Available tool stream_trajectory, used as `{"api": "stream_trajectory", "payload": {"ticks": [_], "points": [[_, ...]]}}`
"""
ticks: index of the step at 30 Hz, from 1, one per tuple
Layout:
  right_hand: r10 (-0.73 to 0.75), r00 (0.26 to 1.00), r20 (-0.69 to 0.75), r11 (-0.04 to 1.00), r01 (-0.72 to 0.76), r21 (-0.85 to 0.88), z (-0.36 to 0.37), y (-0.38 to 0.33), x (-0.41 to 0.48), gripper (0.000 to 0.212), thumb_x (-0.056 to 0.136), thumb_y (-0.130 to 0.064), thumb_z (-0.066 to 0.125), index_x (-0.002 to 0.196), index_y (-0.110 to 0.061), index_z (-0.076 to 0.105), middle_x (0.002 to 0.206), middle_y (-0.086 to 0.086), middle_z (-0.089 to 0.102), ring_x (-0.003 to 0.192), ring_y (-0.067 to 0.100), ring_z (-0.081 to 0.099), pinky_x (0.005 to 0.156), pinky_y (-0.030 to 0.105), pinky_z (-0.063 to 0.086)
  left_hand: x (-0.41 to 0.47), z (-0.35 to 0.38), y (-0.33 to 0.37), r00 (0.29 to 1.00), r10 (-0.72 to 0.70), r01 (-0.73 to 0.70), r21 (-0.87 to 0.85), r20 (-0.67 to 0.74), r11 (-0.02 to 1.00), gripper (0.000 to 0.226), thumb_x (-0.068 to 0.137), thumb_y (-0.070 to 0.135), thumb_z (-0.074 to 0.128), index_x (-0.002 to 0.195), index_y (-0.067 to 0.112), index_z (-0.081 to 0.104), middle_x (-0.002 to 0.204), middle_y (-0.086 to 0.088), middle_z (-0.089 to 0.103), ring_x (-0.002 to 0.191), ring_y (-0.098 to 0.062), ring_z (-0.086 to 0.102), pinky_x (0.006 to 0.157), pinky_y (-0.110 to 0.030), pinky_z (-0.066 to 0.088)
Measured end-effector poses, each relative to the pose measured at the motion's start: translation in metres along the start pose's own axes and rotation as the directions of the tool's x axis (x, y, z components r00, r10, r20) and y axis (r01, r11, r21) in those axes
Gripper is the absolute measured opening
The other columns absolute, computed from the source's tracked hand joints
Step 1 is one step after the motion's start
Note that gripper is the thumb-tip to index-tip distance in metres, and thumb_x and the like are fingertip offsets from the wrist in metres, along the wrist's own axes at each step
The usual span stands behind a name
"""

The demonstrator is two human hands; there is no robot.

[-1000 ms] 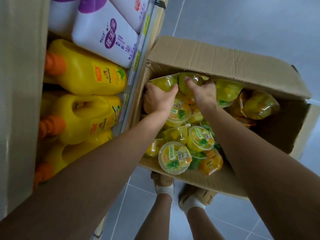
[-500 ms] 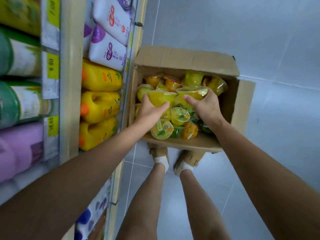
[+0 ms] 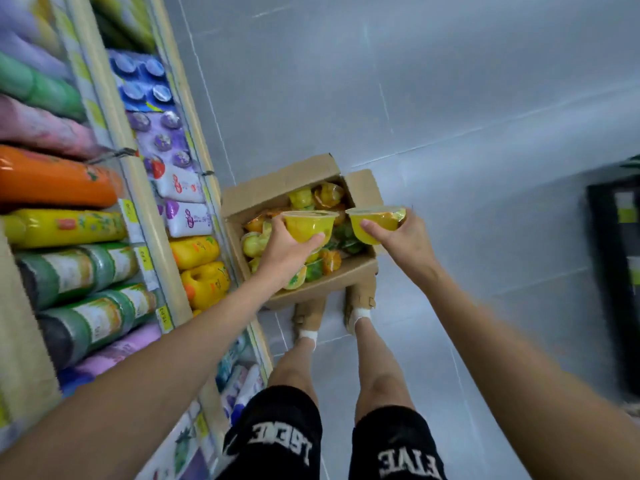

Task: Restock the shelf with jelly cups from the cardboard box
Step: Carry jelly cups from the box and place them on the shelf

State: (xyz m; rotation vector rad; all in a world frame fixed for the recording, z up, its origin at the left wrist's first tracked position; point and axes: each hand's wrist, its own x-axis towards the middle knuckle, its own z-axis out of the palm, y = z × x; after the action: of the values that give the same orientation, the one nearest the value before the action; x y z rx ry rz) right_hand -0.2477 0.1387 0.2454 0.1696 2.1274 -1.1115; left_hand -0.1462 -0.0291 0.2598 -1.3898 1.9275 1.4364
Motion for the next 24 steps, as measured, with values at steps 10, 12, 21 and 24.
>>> {"api": "stream_trajectory", "payload": {"ticks": [10,12,21,24], "points": [[0.132,0.930,-0.344,0.951,-0.020,0.308,-0.142,0.009,-0.128,0.059,0.061,-0.053,0.080,0.100,-0.012,0.061,0.091,0.000,0.069,0.082,0.012,0.066,0.066,0.024,0.051,-0.120,0.059,0.125,0.931,0.224,-0.274,0.148,0.289,0.950,0.057,0.081,0.031,0.072,0.127,0.010,0.044,0.116,-0.007,0.062,0.106,-0.023,0.060,0.094,-0.035,0.046],[0.150,0.893,-0.424,0.934,0.013,0.358,-0.177,0.012,-0.151,0.061,0.060,-0.054,0.079,0.100,-0.012,0.063,0.091,-0.001,0.070,0.080,0.009,0.065,0.066,0.021,0.047,-0.146,0.085,0.156,0.881,0.304,-0.376,0.147,0.362,0.915,0.054,0.081,0.025,0.073,0.123,0.010,0.043,0.114,-0.007,0.061,0.100,-0.019,0.059,0.089,-0.030,0.046],[0.193,0.691,-0.697,0.881,0.190,0.432,-0.345,0.023,-0.258,0.043,0.072,-0.038,0.082,0.097,-0.016,0.056,0.088,-0.005,0.062,0.078,0.008,0.059,0.067,0.022,0.046,-0.302,0.201,0.275,0.603,0.542,-0.690,0.041,0.585,0.723,0.050,0.085,0.021,0.070,0.111,0.015,0.028,0.104,0.007,0.046,0.092,-0.009,0.049,0.071,-0.016,0.039],[0.173,0.615,-0.769,0.881,0.253,0.400,-0.398,0.026,-0.295,0.039,0.073,-0.034,0.082,0.097,-0.016,0.056,0.085,-0.008,0.062,0.076,0.005,0.059,0.065,0.019,0.045,-0.358,0.241,0.304,0.525,0.580,-0.731,-0.019,0.622,0.682,0.050,0.085,0.022,0.070,0.112,0.014,0.028,0.110,0.002,0.045,0.096,-0.012,0.048,0.077,-0.018,0.037]]}}
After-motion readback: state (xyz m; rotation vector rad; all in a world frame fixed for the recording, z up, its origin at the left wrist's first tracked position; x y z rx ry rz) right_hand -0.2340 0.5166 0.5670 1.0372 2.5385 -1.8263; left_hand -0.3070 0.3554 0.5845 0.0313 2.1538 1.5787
